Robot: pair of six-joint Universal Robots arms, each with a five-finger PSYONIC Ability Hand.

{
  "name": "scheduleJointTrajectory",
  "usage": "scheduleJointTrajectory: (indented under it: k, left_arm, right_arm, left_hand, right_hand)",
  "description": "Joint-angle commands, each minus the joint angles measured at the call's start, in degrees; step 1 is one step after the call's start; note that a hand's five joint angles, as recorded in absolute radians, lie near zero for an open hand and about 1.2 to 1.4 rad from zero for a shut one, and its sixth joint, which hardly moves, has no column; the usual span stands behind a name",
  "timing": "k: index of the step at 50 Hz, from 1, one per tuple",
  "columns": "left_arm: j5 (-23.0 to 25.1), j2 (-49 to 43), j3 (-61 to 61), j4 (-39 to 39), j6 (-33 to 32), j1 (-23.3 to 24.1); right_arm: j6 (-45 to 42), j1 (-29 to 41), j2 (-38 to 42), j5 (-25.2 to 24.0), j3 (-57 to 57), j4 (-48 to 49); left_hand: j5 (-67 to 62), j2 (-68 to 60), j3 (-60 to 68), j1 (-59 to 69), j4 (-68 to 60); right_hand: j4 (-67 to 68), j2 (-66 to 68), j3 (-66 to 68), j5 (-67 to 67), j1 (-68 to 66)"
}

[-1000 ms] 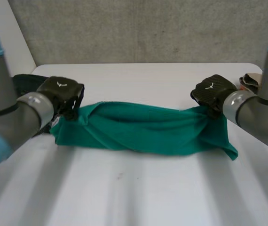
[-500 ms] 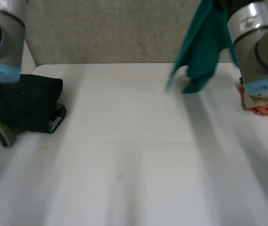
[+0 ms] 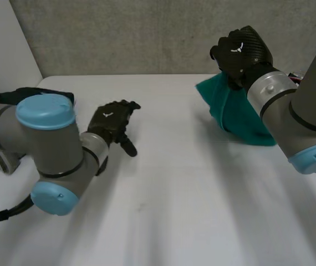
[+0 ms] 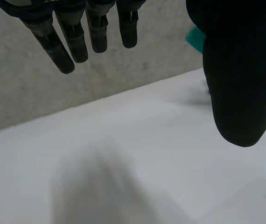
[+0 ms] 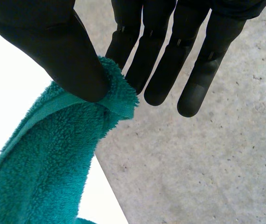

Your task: Fold the laundry.

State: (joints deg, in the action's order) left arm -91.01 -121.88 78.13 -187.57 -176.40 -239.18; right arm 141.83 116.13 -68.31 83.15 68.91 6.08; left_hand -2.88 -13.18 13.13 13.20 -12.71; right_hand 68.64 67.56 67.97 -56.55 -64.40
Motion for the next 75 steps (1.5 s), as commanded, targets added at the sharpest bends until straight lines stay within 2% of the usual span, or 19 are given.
scheduleJointTrajectory:
  k: [1,9,23,27,28,29,31,36,37,44,49,53,55,60,64,66,69,71,75]
  left_arm:
    - [-0.22,-0.73,-4.11,7.91,8.42,3.71]
    - [0.93,-3.27,-8.95,12.32,14.32,7.31]
    - [-4.17,-8.73,-15.11,10.12,12.30,7.06]
    - [-1.63,-9.43,-14.32,11.61,13.80,7.32]
    - [-0.75,-9.26,-13.80,12.22,14.15,7.32]
    - [-0.57,-9.08,-13.27,12.58,14.24,7.15]
    - [-1.18,-8.12,-12.48,13.37,13.89,6.62]
    - [-7.76,1.96,-9.06,16.09,7.06,1.19]
    - [-7.60,3.82,-8.52,16.36,5.38,0.30]
    - [2.67,13.86,-5.18,19.78,-12.81,-5.95]
    - [6.99,14.04,-4.65,23.30,-23.89,-6.65]
    - [6.64,7.39,-7.62,25.67,-31.18,-6.48]
    - [5.85,3.69,-9.82,25.41,-32.95,-6.22]
    - [1.38,-9.31,-22.89,21.74,-37.87,-5.86]
    - [1.36,-13.56,-33.81,15.76,-40.08,-6.04]
    - [2.07,-13.39,-37.24,11.64,-39.90,-6.04]
    - [2.86,-10.67,-40.16,1.36,-38.85,-6.74]
    - [2.68,-7.34,-38.85,-6.00,-36.32,-7.18]
    - [3.38,-2.15,-33.42,-12.80,-31.05,-7.62]
  right_arm:
    - [1.77,3.48,-4.71,3.50,-1.40,-2.99]
    - [4.24,8.05,-9.55,5.00,-3.16,-6.68]
    - [6.79,12.63,-16.76,4.74,-0.79,-8.62]
    - [7.84,12.11,-17.12,4.74,0.26,-8.36]
    - [8.19,11.58,-17.03,4.74,0.79,-7.84]
    - [8.28,11.14,-16.94,4.83,1.05,-7.57]
    - [8.20,9.74,-16.33,4.92,1.49,-6.78]
    - [4.87,1.06,-12.12,4.30,3.25,-4.59]
    - [4.51,-0.36,-11.33,4.04,3.43,-4.23]
    - [4.15,-5.91,-6.05,1.05,4.48,-4.23]
    - [4.85,-7.32,-2.36,-2.11,7.03,-3.88]
    - [6.78,-6.44,4.30,-6.15,7.65,-2.48]
    - [7.40,-6.18,6.95,-6.33,6.95,-1.69]
    - [8.72,-5.74,16.60,-2.57,-0.94,3.14]
    - [9.25,-5.91,21.46,1.04,-10.26,8.41]
    - [9.69,-5.82,22.08,2.01,-13.69,10.79]
    - [11.79,-5.91,21.21,2.54,-18.27,16.67]
    - [14.42,-5.83,18.76,2.28,-19.24,22.19]
    - [18.99,-6.18,13.57,0.62,-18.38,30.11]
  left_hand:
    - [-6.57,-6.27,6.32,6.25,-6.74]
    - [-9.61,-9.31,9.36,9.29,-9.78]
    - [-12.11,-11.81,11.86,11.80,-12.29]
    - [-40.31,-40.01,40.06,39.99,-40.48]
    - [-61.70,-61.40,61.45,61.39,-61.88]
    - [-67.06,-66.76,66.81,66.74,-67.23]
    - [-67.12,-66.82,66.87,66.80,-67.29]
    - [-67.12,-66.82,66.87,66.80,-67.29]
    - [-67.12,-66.82,66.87,66.80,-67.29]
    - [-67.12,-66.82,66.87,66.80,-67.29]
    - [-67.12,-66.82,66.87,66.80,-67.29]
    - [-67.12,-66.82,66.87,66.80,-67.29]
    - [-67.12,-66.82,66.87,66.80,-67.29]
    - [-67.12,-66.82,66.87,66.80,-67.29]
    - [-67.12,-66.82,66.87,66.80,-67.29]
    - [-67.12,-66.82,66.87,66.80,-67.29]
    - [-67.12,-66.82,66.87,66.80,-67.29]
    - [-67.12,-66.82,66.87,66.80,-67.29]
    - [-67.12,-66.82,66.87,66.80,-67.29]
  right_hand:
    - [11.36,12.44,12.03,-13.45,-15.60]
    - [11.36,12.44,12.03,-13.45,-15.60]
    - [11.36,12.44,12.03,-13.45,-15.60]
    - [11.36,12.44,12.03,-13.45,-15.60]
    - [11.36,12.44,12.03,-13.45,-15.60]
    - [11.36,12.44,12.03,-13.45,-15.60]
    - [11.36,12.44,12.03,-13.45,-15.60]
    - [11.36,12.44,12.03,-13.45,-15.60]
    - [11.36,12.44,12.03,-13.45,-15.60]
    - [11.36,12.44,12.03,-13.45,-15.60]
    - [11.36,12.44,12.03,-13.45,-15.60]
    - [11.36,12.44,12.03,-13.45,-15.60]
    - [11.36,12.44,12.03,-13.45,-15.60]
    - [11.36,12.44,12.03,-13.45,-15.60]
    - [11.36,12.44,12.03,-13.45,-15.60]
    - [11.36,12.44,12.03,-13.45,-15.60]
    - [11.36,12.44,12.03,-13.45,-15.60]
    - [11.36,12.44,12.03,-13.45,-15.60]
    - [11.36,12.44,12.03,-13.45,-15.60]
